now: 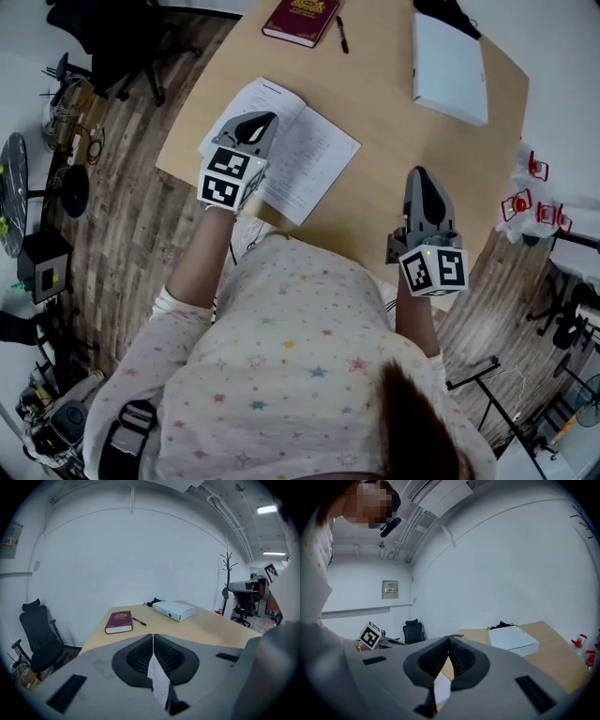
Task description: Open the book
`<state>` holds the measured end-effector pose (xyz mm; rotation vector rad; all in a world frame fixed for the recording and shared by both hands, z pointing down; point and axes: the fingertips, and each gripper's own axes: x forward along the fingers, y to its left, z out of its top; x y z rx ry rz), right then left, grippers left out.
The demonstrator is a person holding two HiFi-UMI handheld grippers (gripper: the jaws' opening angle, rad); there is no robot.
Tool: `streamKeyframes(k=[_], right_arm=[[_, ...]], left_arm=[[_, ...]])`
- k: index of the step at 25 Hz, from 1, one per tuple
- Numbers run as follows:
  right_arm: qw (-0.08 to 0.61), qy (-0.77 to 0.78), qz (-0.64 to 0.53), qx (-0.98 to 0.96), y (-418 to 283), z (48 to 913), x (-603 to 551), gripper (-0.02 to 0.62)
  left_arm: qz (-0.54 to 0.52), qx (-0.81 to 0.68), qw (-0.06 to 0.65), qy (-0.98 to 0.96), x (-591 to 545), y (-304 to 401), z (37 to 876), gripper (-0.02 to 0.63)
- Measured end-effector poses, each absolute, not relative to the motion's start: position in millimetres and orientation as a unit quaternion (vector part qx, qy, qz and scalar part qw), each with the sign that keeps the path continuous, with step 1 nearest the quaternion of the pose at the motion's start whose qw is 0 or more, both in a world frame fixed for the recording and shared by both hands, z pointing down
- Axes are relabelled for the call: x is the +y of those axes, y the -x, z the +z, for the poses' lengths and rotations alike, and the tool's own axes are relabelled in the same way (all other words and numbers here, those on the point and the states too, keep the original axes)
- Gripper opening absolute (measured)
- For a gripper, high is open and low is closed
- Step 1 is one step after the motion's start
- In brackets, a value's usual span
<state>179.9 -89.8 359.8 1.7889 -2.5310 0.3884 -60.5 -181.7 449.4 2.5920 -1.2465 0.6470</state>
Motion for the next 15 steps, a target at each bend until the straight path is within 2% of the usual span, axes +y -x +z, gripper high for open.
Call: streamKeyframes(k=[15], right_arm=[[-0.018,-0.568,0.103,-0.816,-180.7,336.8,-95.2,0.0]], left_arm=[[0.126,-0.44,0.058,-0.887,-165.6,47.8,370.4,0.015]])
